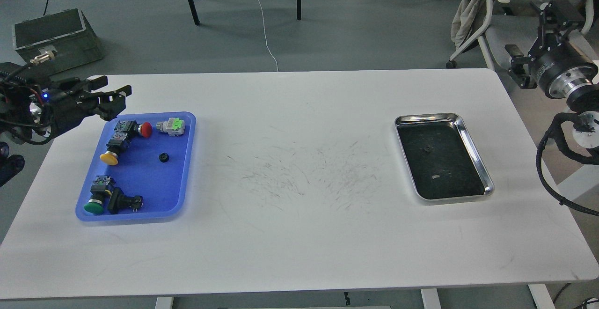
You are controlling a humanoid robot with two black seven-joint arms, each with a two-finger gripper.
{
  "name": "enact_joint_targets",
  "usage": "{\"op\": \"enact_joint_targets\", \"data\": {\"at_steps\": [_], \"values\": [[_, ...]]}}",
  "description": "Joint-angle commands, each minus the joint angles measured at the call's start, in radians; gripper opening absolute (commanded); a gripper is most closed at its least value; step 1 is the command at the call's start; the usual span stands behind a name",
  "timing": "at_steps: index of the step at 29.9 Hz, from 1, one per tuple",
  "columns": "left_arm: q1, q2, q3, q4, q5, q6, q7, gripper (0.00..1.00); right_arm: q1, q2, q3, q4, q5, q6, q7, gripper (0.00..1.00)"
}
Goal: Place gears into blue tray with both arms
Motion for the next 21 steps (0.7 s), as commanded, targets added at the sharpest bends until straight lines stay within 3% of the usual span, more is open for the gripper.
{"op": "enact_joint_targets", "data": {"at_steps": [1,6,9,12,15,21], "values": [[-0.02,-0.003,-0.001,0.003,-0.227,-0.037,0.0,0.75,0.049,-0.032,-0.111,0.022,-0.033,0.005,-0.003,0.96],[-0.047,-0.006,-0.004,0.011,-0.46,-0.067,0.0,0.79,0.159,-0.118,-0.343,0.085,-0.055,0.015,-0.063,0.99],[-0.05,-0.012,-0.014,0.041,-0.586,-0.067,0.0,0.79,0.259,-0.14,-0.524,0.093,-0.104,0.073,-0.1,0.99],[-0.054,-0.022,-0.015,0.057,-0.699,-0.074,0.0,0.82,0.359,-0.141,-0.668,0.081,-0.121,0.135,-0.103,0.99],[-0.071,-0.045,-0.014,0.06,-0.824,-0.087,0.0,0.83,0.409,-0.137,-0.766,0.064,-0.13,0.133,-0.104,0.98],[-0.079,-0.058,-0.024,0.066,-1.028,-0.13,0.0,0.88,0.419,-0.097,-0.807,-0.005,-0.324,0.129,-0.104,0.97]]}}
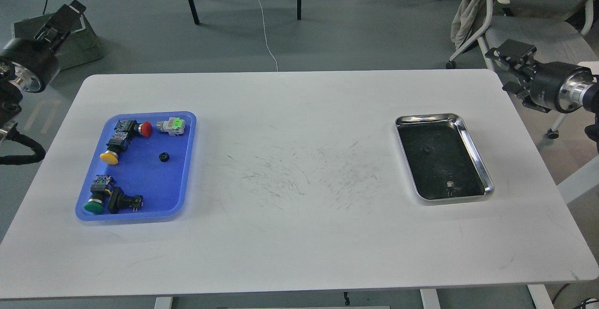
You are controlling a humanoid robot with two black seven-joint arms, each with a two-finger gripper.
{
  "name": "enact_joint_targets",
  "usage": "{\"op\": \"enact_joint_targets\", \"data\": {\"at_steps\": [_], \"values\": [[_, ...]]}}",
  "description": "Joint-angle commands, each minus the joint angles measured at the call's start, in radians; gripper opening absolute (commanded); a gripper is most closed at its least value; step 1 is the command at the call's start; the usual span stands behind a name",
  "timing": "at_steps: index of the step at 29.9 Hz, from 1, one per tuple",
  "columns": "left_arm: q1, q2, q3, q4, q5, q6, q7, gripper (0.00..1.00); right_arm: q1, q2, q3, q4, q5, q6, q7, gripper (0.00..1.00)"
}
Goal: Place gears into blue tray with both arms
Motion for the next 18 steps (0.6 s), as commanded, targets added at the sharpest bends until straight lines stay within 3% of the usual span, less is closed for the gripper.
{"op": "enact_joint_targets", "data": {"at_steps": [1,9,12,18], "values": [[0.002,-0.004,-0.011,0.004,-0.104,-0.032,0.0,0.88,-0.006,0.023,-0.009,-0.041,-0.153,-0.003,0.0,0.97],[0.015,-0.027,-0.074,0.003,-0.221,-0.082,0.0,0.89,-0.037,0.05,-0.018,-0.116,-0.431,0.005,0.008,0.97],[0.02,-0.028,-0.072,0.01,-0.223,-0.09,0.0,0.98,-0.05,0.075,-0.018,-0.148,-0.529,0.005,0.015,0.97],[0.019,-0.027,-0.08,0.017,-0.238,-0.13,0.0,0.98,-0.066,0.122,-0.026,-0.153,-0.667,0.007,0.025,0.97]]}}
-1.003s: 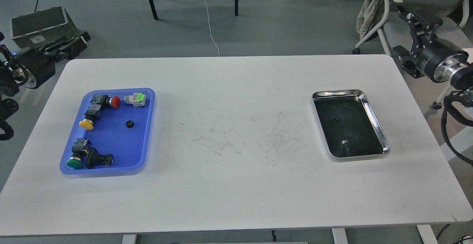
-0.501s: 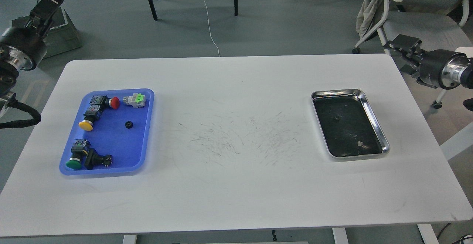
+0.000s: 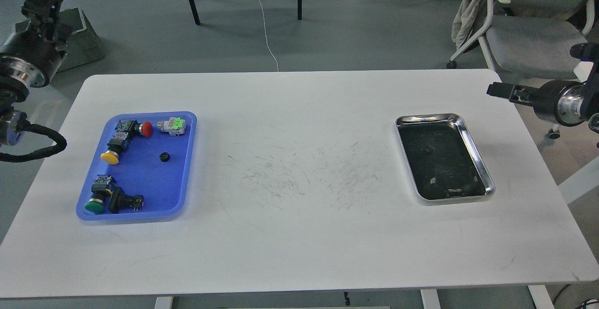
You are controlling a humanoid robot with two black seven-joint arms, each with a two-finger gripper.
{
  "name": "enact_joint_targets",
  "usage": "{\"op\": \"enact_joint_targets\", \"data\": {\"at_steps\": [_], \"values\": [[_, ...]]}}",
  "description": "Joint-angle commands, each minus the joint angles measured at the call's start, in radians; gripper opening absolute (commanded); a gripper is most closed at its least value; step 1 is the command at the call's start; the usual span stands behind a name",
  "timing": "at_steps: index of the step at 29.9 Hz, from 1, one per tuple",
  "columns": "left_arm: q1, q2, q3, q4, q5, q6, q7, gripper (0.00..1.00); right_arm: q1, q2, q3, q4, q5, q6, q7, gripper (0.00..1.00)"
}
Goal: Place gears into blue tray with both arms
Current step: 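Reach the right hand down into the metal tray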
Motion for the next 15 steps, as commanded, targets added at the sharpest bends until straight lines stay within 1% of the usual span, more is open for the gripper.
{"op": "enact_joint_targets", "data": {"at_steps": [1,4,7,9,11,12,15], "values": [[-0.003,0.002,-0.015,0.004,-0.023,-0.064,0.0,0.98,-0.01,0.042,-0.008,-0.004,-0.095,-0.001,0.004,0.97],[-0.001,0.01,-0.052,0.01,-0.054,-0.173,0.0,0.97,-0.012,0.079,-0.014,-0.01,-0.138,-0.001,0.006,0.97],[0.0,0.005,-0.067,0.054,-0.063,-0.227,0.0,0.96,-0.013,0.116,-0.027,-0.037,-0.17,-0.001,0.007,0.97],[-0.001,0.005,-0.093,0.077,-0.077,-0.253,0.0,0.96,-0.015,0.15,-0.047,-0.069,-0.183,-0.003,0.021,0.96],[0.0,0.005,-0.119,0.082,-0.103,-0.328,0.0,0.96,-0.018,0.186,-0.076,-0.085,-0.19,-0.007,0.03,0.96],[0.002,0.002,-0.126,0.086,-0.106,-0.35,0.0,0.96,-0.018,0.197,-0.091,-0.085,-0.192,-0.009,0.032,0.96],[0.0,0.005,-0.127,0.116,-0.107,-0.368,0.0,0.96,-0.018,0.222,-0.123,-0.085,-0.194,-0.01,0.035,0.94]]}}
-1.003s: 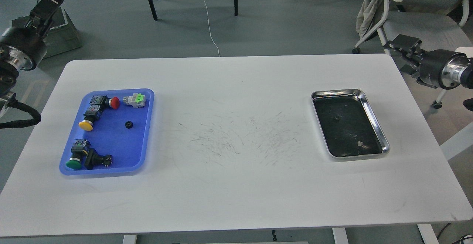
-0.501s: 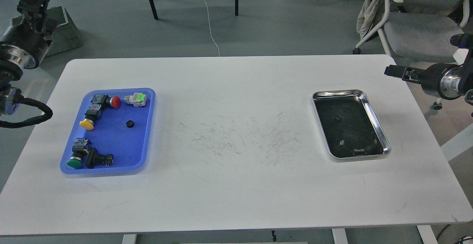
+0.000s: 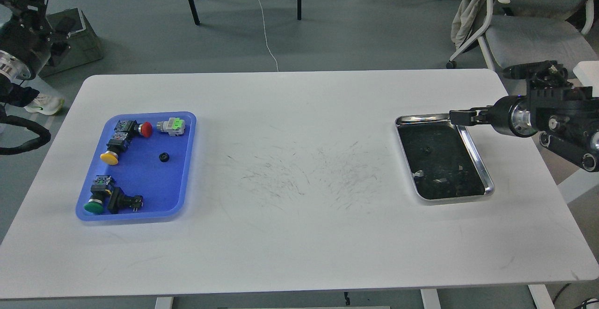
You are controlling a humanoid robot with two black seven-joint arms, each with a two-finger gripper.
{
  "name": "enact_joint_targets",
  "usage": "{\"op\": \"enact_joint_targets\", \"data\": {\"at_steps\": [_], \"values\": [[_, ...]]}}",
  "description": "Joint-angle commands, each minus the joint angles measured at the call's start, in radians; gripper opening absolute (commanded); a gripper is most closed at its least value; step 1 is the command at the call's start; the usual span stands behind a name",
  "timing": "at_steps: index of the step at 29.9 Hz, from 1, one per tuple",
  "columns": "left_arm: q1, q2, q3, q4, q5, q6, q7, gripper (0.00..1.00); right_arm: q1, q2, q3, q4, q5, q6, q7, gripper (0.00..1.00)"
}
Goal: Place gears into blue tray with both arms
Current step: 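Reach the right hand down into the metal tray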
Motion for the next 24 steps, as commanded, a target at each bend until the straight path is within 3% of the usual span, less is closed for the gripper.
{"op": "enact_joint_targets", "data": {"at_steps": [1,5,13,24], "values": [[-0.002,0.001,-0.009,0.033,-0.007,-0.032,0.0,0.96,0.0,0.038,-0.035,-0.003,-0.005,-0.002,0.008,0.94],[-0.004,0.004,-0.023,0.037,-0.015,-0.057,0.0,0.97,-0.002,0.073,-0.069,-0.006,-0.054,-0.003,0.019,0.84],[-0.002,0.007,-0.022,0.045,-0.021,-0.051,0.0,0.97,-0.048,0.129,-0.093,-0.026,-0.075,-0.028,0.031,0.81],[-0.004,0.004,-0.023,0.066,-0.024,-0.045,0.0,0.97,-0.066,0.158,-0.098,-0.104,-0.075,-0.031,0.095,0.52]]}}
